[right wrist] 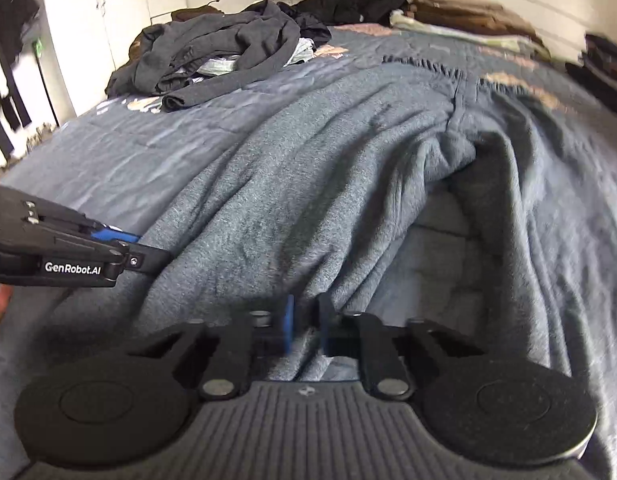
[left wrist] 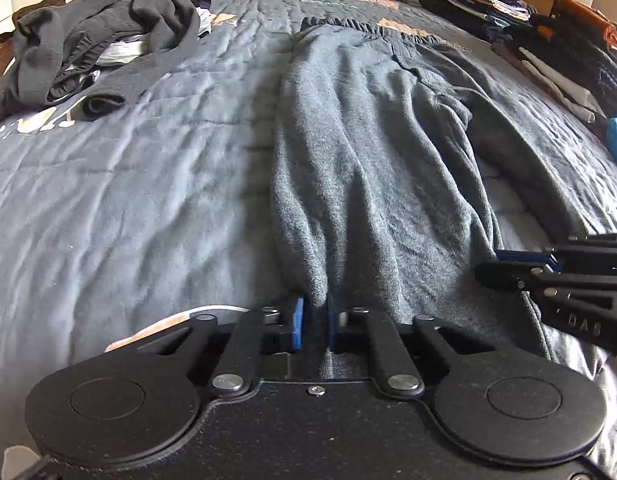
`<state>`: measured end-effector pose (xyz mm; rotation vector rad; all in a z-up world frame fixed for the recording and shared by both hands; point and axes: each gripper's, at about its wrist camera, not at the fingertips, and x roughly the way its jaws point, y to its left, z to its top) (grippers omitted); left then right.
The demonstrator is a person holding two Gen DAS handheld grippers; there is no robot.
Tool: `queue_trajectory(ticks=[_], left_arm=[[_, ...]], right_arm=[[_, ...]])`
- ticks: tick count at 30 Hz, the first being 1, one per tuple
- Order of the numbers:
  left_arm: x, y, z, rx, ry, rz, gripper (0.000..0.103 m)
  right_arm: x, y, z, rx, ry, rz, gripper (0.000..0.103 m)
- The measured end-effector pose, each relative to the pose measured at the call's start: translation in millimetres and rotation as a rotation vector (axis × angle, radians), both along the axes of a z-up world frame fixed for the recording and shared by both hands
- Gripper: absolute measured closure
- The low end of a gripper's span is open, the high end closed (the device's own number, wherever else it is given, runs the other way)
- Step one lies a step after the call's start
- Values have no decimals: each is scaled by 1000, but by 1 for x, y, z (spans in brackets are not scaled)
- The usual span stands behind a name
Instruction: Fold clothes
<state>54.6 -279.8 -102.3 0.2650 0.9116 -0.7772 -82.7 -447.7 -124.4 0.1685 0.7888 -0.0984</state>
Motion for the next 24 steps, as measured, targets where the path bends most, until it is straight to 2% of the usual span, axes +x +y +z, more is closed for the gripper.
queue_trajectory(ticks=[6, 9, 10, 12, 14, 18, 21, 24], left_arm=[[6, 6, 8, 0, 2, 10, 95], [8, 6, 8, 20, -3, 9, 84], [8, 7, 8, 26, -5, 8, 84], [10, 7, 8, 40, -9, 8, 83], [9, 9, 18, 18, -49, 14, 83], [16, 2, 32, -38, -76, 40, 62], [21, -13, 32, -22, -102, 34, 52], [24, -26, 21, -2, -103, 24, 51]], right_arm=[[-5, -13, 9, 59, -9, -70, 100], [-4, -14, 8, 39, 11, -63, 99], [-4, -14, 6, 29, 23, -61, 98], [-4, -10, 4, 9, 40, -49, 93], [-5, -10, 9, 16, 50, -46, 86], [-9, -22, 24, 69, -5, -70, 57], [-5, -28, 27, 59, -45, -81, 54], [6, -38, 27, 49, -77, -103, 54]])
